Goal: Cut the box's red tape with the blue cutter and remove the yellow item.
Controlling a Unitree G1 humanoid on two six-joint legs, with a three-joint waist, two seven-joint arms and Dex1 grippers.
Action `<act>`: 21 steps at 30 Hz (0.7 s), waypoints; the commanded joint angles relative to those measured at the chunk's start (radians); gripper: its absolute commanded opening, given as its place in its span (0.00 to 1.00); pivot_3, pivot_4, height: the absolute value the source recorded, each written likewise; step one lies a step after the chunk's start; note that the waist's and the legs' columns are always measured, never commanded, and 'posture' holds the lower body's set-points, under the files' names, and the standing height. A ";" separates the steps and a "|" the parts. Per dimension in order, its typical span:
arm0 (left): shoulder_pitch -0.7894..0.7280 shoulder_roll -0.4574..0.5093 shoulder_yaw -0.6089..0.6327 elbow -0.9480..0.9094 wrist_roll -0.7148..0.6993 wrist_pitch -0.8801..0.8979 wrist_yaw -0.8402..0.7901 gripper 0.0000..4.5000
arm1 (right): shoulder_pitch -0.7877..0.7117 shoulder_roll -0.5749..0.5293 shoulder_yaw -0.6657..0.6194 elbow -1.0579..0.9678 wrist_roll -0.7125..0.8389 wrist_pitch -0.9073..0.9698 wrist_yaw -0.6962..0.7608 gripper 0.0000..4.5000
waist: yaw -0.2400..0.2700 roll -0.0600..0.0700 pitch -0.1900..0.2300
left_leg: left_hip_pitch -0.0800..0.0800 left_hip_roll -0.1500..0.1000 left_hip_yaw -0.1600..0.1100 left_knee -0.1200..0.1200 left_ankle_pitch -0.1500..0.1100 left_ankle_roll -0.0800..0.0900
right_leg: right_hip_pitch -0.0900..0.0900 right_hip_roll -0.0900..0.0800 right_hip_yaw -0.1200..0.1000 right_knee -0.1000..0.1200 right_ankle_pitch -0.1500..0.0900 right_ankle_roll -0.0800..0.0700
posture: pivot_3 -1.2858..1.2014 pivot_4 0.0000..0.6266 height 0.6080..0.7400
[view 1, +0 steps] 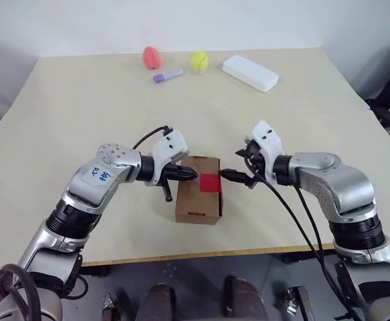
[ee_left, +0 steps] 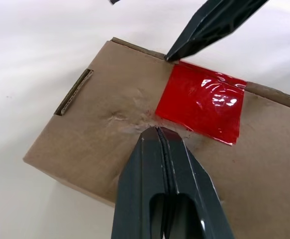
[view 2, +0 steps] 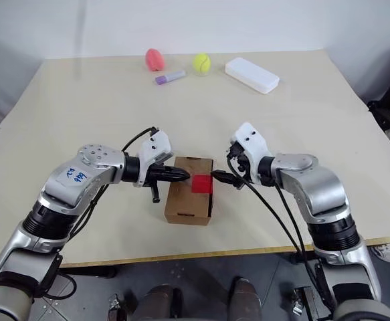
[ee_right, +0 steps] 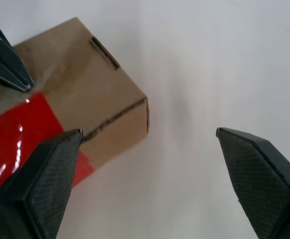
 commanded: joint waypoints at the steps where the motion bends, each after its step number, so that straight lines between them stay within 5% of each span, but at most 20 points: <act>1: 0.014 0.004 -0.017 -0.011 0.017 0.008 -0.009 0.00 | 0.032 -0.057 0.028 -0.011 -0.011 -0.025 0.028 1.00 | 0.000 0.000 0.000 | 0.000 0.000 0.000 0.000 0.000 0.000 | 0.000 0.000 0.000 0.000 0.000 0.000 | 0.52 0.24 1.00; 13: 0.038 -0.013 -0.013 -0.041 0.023 0.020 0.004 0.00 | 0.090 -0.133 0.135 0.022 -0.045 -0.123 0.106 1.00 | 0.003 0.000 0.000 | 0.000 0.000 0.000 0.000 0.000 0.000 | 0.000 0.000 0.000 0.000 0.000 0.000 | 0.52 0.24 1.00; 16: 0.053 -0.012 -0.008 -0.058 0.022 0.026 0.012 0.00 | 0.149 -0.226 0.212 0.034 -0.125 -0.210 0.148 1.00 | 0.006 0.000 0.000 | 0.000 0.000 0.000 0.000 0.000 0.000 | 0.000 0.000 0.000 -0.001 0.000 0.000 | 0.52 0.24 1.00; 21: 0.067 -0.007 -0.001 -0.068 0.024 0.029 0.017 0.00 | 0.174 -0.205 0.063 0.000 0.020 -0.098 0.170 1.00 | 0.018 -0.003 -0.002 | 0.001 0.000 0.000 0.001 0.000 0.000 | 0.002 0.000 0.000 -0.002 0.000 0.000 | 0.52 0.24 1.00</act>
